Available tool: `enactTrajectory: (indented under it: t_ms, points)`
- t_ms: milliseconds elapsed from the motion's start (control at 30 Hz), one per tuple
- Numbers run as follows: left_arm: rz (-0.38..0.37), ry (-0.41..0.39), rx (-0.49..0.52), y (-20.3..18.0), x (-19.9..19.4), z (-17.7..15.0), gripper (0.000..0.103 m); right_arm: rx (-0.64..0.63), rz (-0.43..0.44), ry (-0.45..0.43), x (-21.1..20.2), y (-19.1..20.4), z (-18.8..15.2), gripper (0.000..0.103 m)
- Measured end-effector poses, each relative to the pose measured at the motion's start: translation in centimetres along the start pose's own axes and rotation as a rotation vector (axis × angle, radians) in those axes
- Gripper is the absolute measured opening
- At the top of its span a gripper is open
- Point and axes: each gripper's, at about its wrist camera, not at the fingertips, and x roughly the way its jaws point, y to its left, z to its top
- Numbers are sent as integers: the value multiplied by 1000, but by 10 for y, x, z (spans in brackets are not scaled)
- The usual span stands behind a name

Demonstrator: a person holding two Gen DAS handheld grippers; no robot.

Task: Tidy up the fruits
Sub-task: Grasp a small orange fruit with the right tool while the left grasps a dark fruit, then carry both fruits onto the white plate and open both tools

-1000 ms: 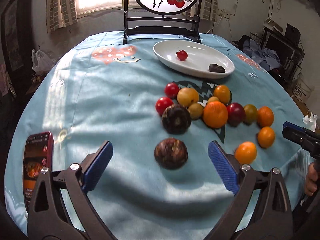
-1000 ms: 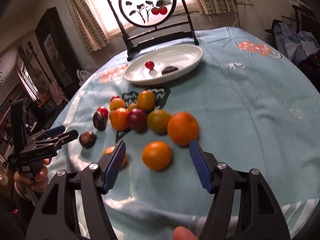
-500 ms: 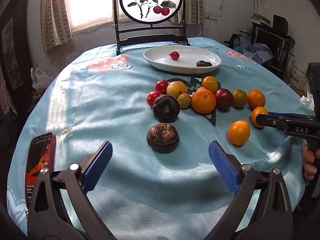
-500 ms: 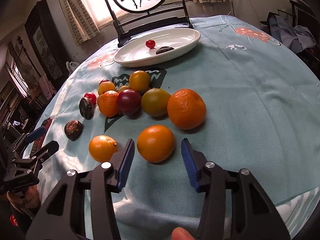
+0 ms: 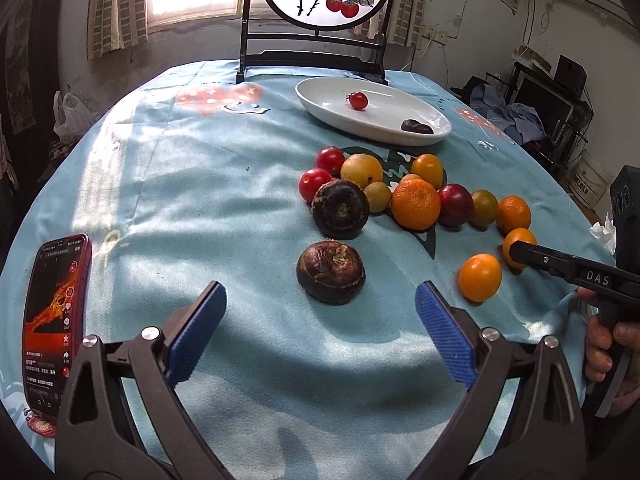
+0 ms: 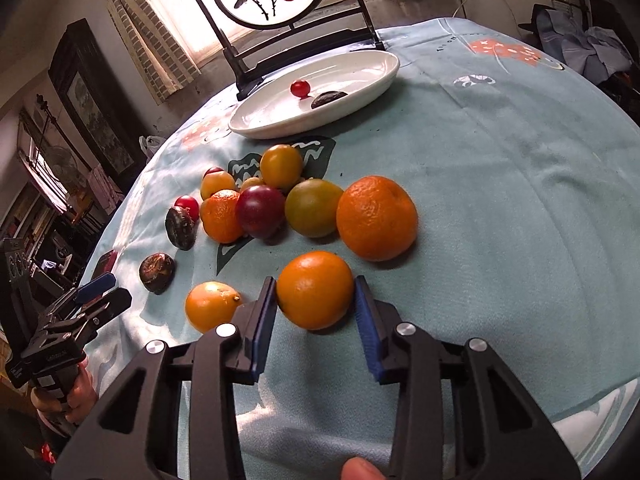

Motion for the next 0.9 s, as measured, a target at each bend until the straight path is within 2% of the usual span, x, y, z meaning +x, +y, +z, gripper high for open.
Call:
enactTrajectory:
  t_ms: [167, 267, 400, 467, 533, 700, 900]
  points:
    - [-19, 41, 33, -7, 11, 6, 76, -1, 7, 14, 2, 0, 0, 39]
    - [-41, 74, 42, -12, 19, 11, 70, -2, 12, 13, 2, 0, 0, 39]
    - [-15, 104, 35, -11, 29, 16, 65, -1, 15, 13, 2, 0, 0, 39]
    - [-18, 124, 31, -10, 34, 17, 56, -1, 17, 13, 2, 0, 0, 39]
    - [-12, 147, 29, -10, 39, 17, 52, -2, 18, 14, 2, 0, 0, 39]
    - [6, 164, 35, -12, 43, 18, 51, -4, 23, 13, 2, 0, -1, 39]
    - [70, 171, 80, -19, 45, 17, 44, -5, 31, 11, 1, 0, -1, 39]
